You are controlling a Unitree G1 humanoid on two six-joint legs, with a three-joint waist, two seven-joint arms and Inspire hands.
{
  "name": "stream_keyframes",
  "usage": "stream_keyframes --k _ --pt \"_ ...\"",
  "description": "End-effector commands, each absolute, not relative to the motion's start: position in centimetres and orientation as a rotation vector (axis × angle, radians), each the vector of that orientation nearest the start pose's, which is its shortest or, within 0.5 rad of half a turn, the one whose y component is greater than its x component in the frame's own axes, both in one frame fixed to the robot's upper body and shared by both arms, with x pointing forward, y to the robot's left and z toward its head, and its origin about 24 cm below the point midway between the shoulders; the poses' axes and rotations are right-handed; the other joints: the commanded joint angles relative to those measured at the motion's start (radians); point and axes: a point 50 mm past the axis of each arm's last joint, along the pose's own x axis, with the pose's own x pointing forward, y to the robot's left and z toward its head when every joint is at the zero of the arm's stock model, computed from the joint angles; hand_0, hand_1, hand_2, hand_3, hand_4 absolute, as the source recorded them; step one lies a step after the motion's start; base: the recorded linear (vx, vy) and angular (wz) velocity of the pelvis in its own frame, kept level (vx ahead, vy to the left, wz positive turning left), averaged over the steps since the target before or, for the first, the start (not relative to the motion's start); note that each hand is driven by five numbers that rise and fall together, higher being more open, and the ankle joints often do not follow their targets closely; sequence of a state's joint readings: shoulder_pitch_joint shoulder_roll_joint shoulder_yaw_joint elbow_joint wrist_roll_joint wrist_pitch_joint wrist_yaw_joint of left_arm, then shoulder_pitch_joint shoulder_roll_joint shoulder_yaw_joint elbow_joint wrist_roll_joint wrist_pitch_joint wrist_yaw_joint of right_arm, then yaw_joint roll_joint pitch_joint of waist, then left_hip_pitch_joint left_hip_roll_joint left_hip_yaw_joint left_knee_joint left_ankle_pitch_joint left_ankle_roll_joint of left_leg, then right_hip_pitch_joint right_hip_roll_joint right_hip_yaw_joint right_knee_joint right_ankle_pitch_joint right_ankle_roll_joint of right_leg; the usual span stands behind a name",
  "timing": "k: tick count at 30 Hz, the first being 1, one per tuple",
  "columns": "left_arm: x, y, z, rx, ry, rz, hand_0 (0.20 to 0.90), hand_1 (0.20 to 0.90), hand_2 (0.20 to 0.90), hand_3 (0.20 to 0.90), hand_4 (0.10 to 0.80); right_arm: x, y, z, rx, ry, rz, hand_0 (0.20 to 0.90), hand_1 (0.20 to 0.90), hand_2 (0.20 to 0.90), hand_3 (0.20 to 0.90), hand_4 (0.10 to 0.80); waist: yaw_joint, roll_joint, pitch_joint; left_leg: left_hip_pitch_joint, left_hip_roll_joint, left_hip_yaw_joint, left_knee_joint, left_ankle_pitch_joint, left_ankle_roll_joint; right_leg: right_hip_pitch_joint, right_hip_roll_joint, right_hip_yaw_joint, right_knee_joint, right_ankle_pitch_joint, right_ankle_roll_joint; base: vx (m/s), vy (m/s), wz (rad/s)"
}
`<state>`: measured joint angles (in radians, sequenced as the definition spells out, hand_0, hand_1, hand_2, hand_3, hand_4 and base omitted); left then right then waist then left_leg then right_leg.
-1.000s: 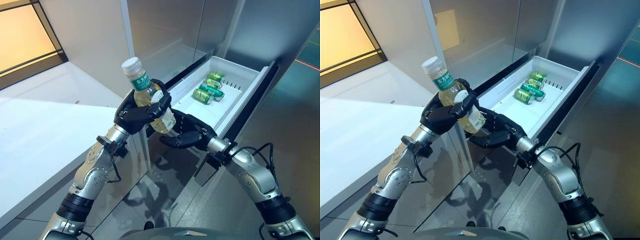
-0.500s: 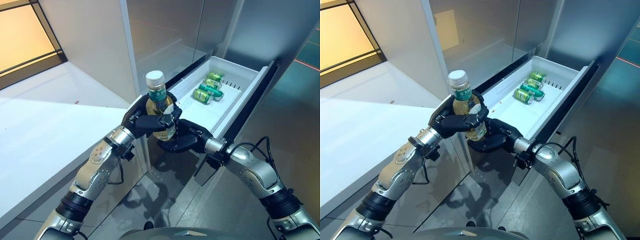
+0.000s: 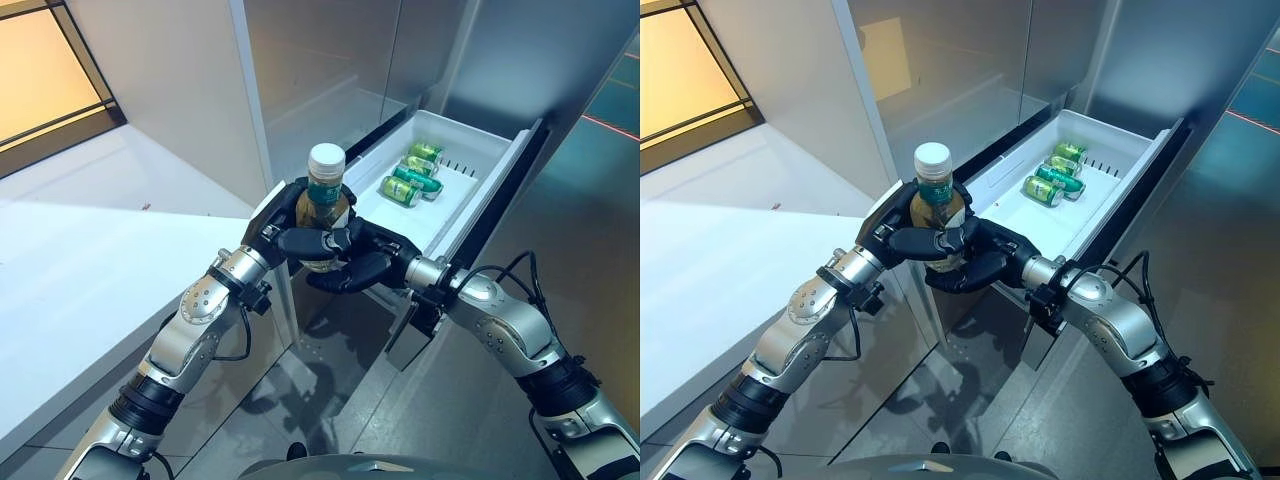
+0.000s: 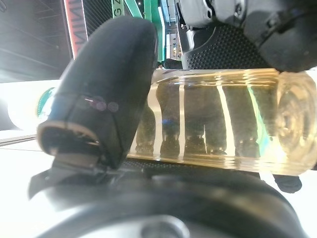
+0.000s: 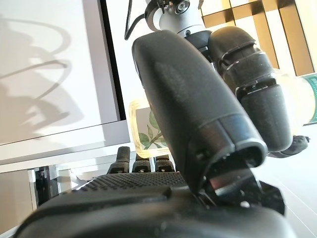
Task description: Put drinks into fridge and close the fridge
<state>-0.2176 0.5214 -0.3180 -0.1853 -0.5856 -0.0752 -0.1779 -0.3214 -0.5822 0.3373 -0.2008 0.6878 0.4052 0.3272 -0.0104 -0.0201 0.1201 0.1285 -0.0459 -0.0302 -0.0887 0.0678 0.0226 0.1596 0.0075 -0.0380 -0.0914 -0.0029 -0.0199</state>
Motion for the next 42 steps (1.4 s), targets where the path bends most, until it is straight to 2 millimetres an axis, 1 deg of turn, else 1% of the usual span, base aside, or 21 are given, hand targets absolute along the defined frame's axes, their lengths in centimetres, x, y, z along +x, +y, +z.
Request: stream_keyframes --k 1,5,6,7,8,9,14,17,18,24,28,32,38,41,42 --pt "28.4 12.1 18.2 -0.071 -0.558 -0.621 0.300 0.300 0.300 0.200 0.100 27.0 -9.3 18.7 0.053 -0.216 0.983 0.900 0.900 0.900 0.900 0.800 -0.006 -0.026 -0.113 -0.007 0.032 0.057 0.001 -0.059 -0.013 -0.037 -0.043 -0.014 0.004 0.052 0.074 0.000 0.000 0.00" --pt "28.2 11.8 17.8 -0.105 -0.550 -0.639 0.300 0.300 0.300 0.200 0.100 27.0 -9.1 18.0 0.078 -0.173 0.985 0.900 0.900 0.900 0.900 0.800 -0.006 -0.026 -0.109 0.000 0.035 0.058 0.001 -0.066 -0.014 -0.031 -0.042 -0.014 0.004 0.047 0.075 0.000 0.000 0.00" --pt "28.2 11.7 17.7 -0.113 -0.547 -0.647 0.300 0.300 0.300 0.200 0.100 27.0 -9.1 17.8 0.085 -0.167 0.986 0.764 0.764 0.764 0.741 0.641 -0.007 -0.026 -0.109 0.000 0.035 0.059 0.001 -0.065 -0.014 -0.031 -0.042 -0.014 0.004 0.047 0.075 0.000 0.000 0.00" --pt "28.1 11.5 17.6 -0.129 -0.542 -0.657 0.300 0.300 0.300 0.200 0.100 26.9 -9.1 17.7 0.100 -0.157 0.989 0.764 0.764 0.764 0.741 0.641 -0.007 -0.026 -0.108 -0.001 0.036 0.059 0.001 -0.065 -0.015 -0.032 -0.041 -0.015 0.004 0.047 0.074 0.000 0.000 0.00" --pt "28.0 11.4 17.6 -0.138 -0.540 -0.667 0.300 0.300 0.300 0.200 0.100 26.9 -9.0 17.6 0.105 -0.154 0.986 0.354 0.354 0.354 0.263 0.163 -0.007 -0.026 -0.108 -0.001 0.036 0.058 0.001 -0.065 -0.015 -0.032 -0.041 -0.015 0.004 0.047 0.074 0.000 0.000 0.00" --pt "28.0 11.4 17.6 -0.141 -0.540 -0.670 0.300 0.300 0.300 0.200 0.100 26.9 -8.9 17.6 0.106 -0.154 0.985 0.300 0.300 0.300 0.200 0.100 -0.007 -0.026 -0.108 -0.001 0.036 0.058 0.001 -0.065 -0.015 -0.032 -0.041 -0.015 0.004 0.047 0.075 0.000 0.000 0.00" --pt "27.5 10.3 17.5 -0.246 -0.536 -0.747 0.300 0.300 0.300 0.200 0.100 26.9 -8.5 17.2 0.155 -0.131 0.970 0.300 0.300 0.300 0.200 0.100 -0.008 -0.026 -0.107 -0.002 0.036 0.058 0.001 -0.066 -0.014 -0.033 -0.040 -0.014 0.004 0.047 0.074 0.000 0.000 0.00" --pt "26.7 9.0 17.7 -0.313 -0.540 -0.819 0.300 0.300 0.300 0.200 0.100 26.8 -8.2 17.0 0.190 -0.131 0.942 0.300 0.300 0.300 0.200 0.100 -0.010 -0.025 -0.104 -0.003 0.036 0.058 0.001 -0.067 -0.012 -0.035 -0.040 -0.013 0.004 0.047 0.074 0.000 0.000 0.00" --pt "26.7 8.9 17.7 -0.315 -0.540 -0.823 0.300 0.300 0.300 0.200 0.100 26.8 -8.1 17.0 0.190 -0.131 0.941 0.300 0.300 0.300 0.200 0.100 -0.009 -0.025 -0.104 -0.003 0.036 0.059 0.001 -0.067 -0.012 -0.035 -0.039 -0.013 0.004 0.047 0.074 0.000 0.000 0.00" --pt "25.7 7.2 17.4 -0.364 -0.516 -0.931 0.300 0.300 0.300 0.200 0.100 26.8 -7.8 17.1 0.199 -0.130 0.920 0.300 0.300 0.300 0.200 0.100 -0.013 -0.026 -0.101 -0.005 0.034 0.063 0.001 -0.070 -0.009 -0.039 -0.040 -0.009 0.004 0.049 0.076 0.000 0.000 0.00" --pt "25.5 6.6 17.2 -0.393 -0.500 -0.958 0.300 0.300 0.300 0.200 0.100 26.8 -7.8 17.1 0.208 -0.126 0.914 0.300 0.300 0.300 0.200 0.100 -0.014 -0.027 -0.100 -0.004 0.033 0.064 0.001 -0.071 -0.007 -0.040 -0.039 -0.008 0.004 0.049 0.077 0.000 0.000 0.00" --pt "25.2 6.0 16.8 -0.419 -0.472 -0.984 0.300 0.300 0.300 0.200 0.100 26.8 -7.7 16.9 0.217 -0.127 0.898 0.300 0.300 0.300 0.200 0.100 -0.015 -0.028 -0.100 -0.003 0.032 0.063 0.001 -0.071 -0.006 -0.039 -0.039 -0.008 0.004 0.050 0.077 0.000 0.000 0.00" --pt "24.2 4.5 15.3 -0.473 -0.379 -1.108 0.300 0.300 0.300 0.200 0.100 26.9 -7.3 16.9 0.235 -0.124 0.871 0.300 0.300 0.300 0.200 0.100 -0.019 -0.029 -0.098 -0.004 0.029 0.065 0.001 -0.073 -0.002 -0.043 -0.037 -0.004 0.004 0.050 0.077 0.000 0.000 0.00" --pt "23.8 3.9 14.9 -0.470 -0.350 -1.147 0.300 0.300 0.300 0.200 0.100 26.9 -7.2 16.8 0.231 -0.117 0.863 0.300 0.300 0.300 0.200 0.100 -0.020 -0.030 -0.097 -0.004 0.029 0.066 0.001 -0.074 -0.001 -0.043 -0.036 -0.003 0.004 0.050 0.077 0.000 0.000 0.00" --pt "23.5 3.4 14.5 -0.457 -0.331 -1.170 0.300 0.300 0.300 0.200 0.100 27.0 -7.2 16.8 0.231 -0.108 0.856 0.300 0.300 0.300 0.200 0.100 -0.021 -0.029 -0.097 -0.005 0.029 0.065 0.001 -0.075 0.001 -0.044 -0.036 -0.002 0.004 0.050 0.078 0.000 0.000 0.00"
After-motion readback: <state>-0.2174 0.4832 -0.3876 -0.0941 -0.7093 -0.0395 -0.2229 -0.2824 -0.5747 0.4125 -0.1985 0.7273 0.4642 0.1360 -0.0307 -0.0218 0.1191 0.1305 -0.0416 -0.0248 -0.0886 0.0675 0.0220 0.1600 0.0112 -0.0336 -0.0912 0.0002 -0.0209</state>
